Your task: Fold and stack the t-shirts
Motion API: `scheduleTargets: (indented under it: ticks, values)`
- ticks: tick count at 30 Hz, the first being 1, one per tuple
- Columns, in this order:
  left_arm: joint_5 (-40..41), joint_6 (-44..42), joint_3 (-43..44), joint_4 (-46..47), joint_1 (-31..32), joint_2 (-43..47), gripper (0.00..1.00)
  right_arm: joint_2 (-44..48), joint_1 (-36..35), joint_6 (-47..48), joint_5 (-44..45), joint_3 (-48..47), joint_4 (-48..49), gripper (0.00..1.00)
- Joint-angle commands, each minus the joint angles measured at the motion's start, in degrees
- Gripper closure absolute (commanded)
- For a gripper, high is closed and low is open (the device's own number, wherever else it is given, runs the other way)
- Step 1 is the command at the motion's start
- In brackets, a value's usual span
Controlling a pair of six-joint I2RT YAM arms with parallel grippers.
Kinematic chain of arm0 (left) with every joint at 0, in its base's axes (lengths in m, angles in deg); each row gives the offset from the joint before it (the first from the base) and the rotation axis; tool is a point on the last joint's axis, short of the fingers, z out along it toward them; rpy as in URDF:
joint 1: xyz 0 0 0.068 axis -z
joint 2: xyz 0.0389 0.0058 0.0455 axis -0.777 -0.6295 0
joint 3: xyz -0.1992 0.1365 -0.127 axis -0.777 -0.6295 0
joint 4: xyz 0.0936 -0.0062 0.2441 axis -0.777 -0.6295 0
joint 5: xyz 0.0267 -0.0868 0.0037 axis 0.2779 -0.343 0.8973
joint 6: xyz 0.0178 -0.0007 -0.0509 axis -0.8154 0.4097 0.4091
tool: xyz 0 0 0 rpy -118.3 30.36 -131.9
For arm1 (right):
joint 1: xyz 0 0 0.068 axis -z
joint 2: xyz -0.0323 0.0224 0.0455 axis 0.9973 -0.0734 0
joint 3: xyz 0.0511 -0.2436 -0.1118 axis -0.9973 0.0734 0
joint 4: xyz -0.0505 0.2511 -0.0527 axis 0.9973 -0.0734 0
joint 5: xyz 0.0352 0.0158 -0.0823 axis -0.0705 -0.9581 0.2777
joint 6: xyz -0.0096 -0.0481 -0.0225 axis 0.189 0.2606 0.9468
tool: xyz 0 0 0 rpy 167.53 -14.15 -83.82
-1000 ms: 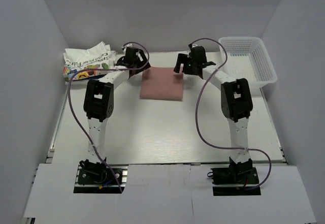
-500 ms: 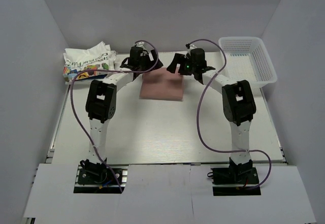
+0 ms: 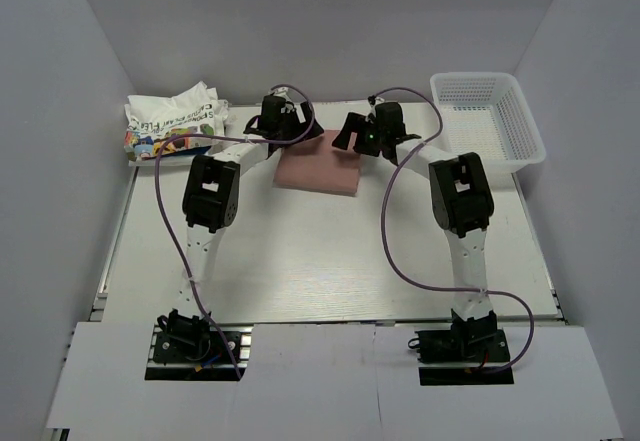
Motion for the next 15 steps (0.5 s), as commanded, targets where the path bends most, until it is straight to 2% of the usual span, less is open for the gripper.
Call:
scheduleTargets:
  ticks: [1,3,6,8,15]
  values:
    - [1.3,-1.9,-2.3,-3.8,-0.4,6.9,0.00,6.4,-0.3,3.7,0.7,1.7,-1.1,0.10]
    - [2.6,-3.3,-4.2,-3.8,0.2,9.6,0.00,12.4,-0.5,4.0,0.6,4.7,0.5,0.10]
    - [1.5,-3.8,-7.8,-5.0,0.7,14.2,0.00,21.7,-1.2,3.3,0.7,17.1,4.7,0.10]
    - [2.2,-5.1,-9.0,-7.5,0.7,16.8,0.00,24.3,-1.5,3.5,1.6,23.9,6.2,0.10]
    - [6.8,-12.5,-9.6,-18.9,0.7,16.7,0.00,37.9,-1.6,4.1,6.1,37.2,4.5,0.10]
